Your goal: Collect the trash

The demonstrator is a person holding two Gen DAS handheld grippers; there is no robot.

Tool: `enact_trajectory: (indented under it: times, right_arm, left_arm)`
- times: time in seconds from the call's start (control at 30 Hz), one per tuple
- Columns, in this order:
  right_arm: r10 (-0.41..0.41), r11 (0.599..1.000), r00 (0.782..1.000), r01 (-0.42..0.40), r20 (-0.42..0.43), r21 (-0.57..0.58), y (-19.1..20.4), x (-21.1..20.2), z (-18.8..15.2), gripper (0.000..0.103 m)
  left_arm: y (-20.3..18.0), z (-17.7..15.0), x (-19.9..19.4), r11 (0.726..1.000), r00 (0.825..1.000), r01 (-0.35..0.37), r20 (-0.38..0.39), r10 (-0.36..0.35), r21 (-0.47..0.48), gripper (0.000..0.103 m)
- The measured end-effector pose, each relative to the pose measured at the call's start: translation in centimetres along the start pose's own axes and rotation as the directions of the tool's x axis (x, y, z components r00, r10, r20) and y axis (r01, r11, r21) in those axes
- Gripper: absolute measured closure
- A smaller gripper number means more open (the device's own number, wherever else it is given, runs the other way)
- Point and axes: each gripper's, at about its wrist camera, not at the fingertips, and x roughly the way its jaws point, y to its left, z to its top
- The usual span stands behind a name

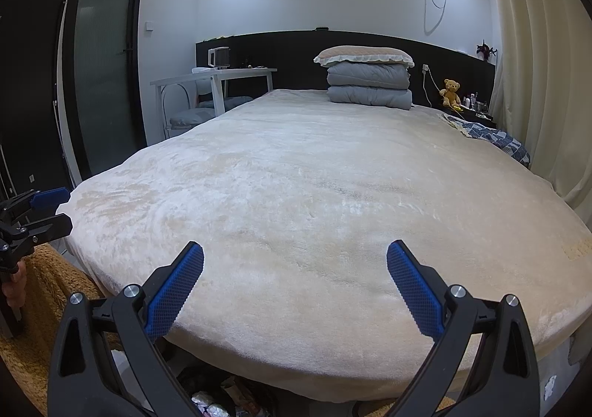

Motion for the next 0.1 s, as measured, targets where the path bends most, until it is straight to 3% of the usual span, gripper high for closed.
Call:
enact_trajectory:
  times: [0.1]
  right_arm:
    - [0.001,1.000,1.000,-0.001,0.000,0.000,0.23,-0.06,0.09,0.005]
  left_arm:
    - [0.00,-0.02,-0.04,1.000,1.000,-0.001,0.002,0.001,0.002,0.007]
